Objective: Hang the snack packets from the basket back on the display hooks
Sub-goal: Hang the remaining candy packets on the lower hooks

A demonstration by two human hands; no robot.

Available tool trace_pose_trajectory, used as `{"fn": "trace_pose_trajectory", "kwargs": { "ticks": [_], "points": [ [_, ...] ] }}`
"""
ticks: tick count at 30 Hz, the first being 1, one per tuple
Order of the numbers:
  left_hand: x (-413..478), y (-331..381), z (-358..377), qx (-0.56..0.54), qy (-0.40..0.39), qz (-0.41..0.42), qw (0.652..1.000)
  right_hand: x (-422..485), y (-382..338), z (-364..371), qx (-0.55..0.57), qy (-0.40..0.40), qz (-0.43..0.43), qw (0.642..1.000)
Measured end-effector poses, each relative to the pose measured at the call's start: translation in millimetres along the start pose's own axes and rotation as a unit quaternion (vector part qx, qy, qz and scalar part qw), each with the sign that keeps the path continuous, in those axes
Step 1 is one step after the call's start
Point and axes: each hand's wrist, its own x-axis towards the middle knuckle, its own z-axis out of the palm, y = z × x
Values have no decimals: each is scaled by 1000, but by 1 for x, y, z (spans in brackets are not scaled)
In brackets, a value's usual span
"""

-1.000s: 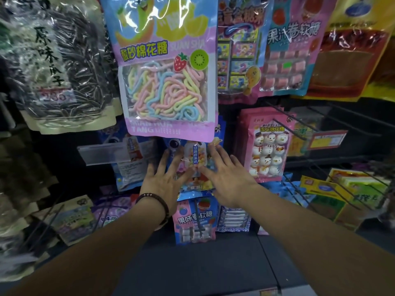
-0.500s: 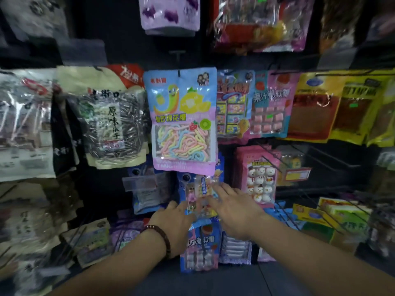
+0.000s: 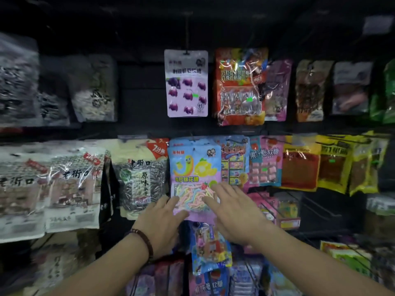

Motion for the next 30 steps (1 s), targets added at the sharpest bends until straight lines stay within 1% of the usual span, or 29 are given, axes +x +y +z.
{"fn": "trace_pose_trajectory", "kwargs": {
  "ticks": [4,10,18,21,26,30],
  "points": [
    [22,-18,-12,7,6,-28,1000,37,10,-17,-15,-27,57,998],
    [61,-24,8,1,0,-47,999,73,14,11,-8,-77,111,991],
    [109,-20,34,11,0,-80,997,111,33,40,7,-95,125,988],
    [121,-23,41,18,-12,-86,996,127,40,47,17,-108,127,986],
    [131,-25,44,19,-7,-94,995,140,42,51,39,-119,134,983],
    [128,-23,43,20,3,-98,995,138,45,47,55,-120,124,983]
  ]
}}
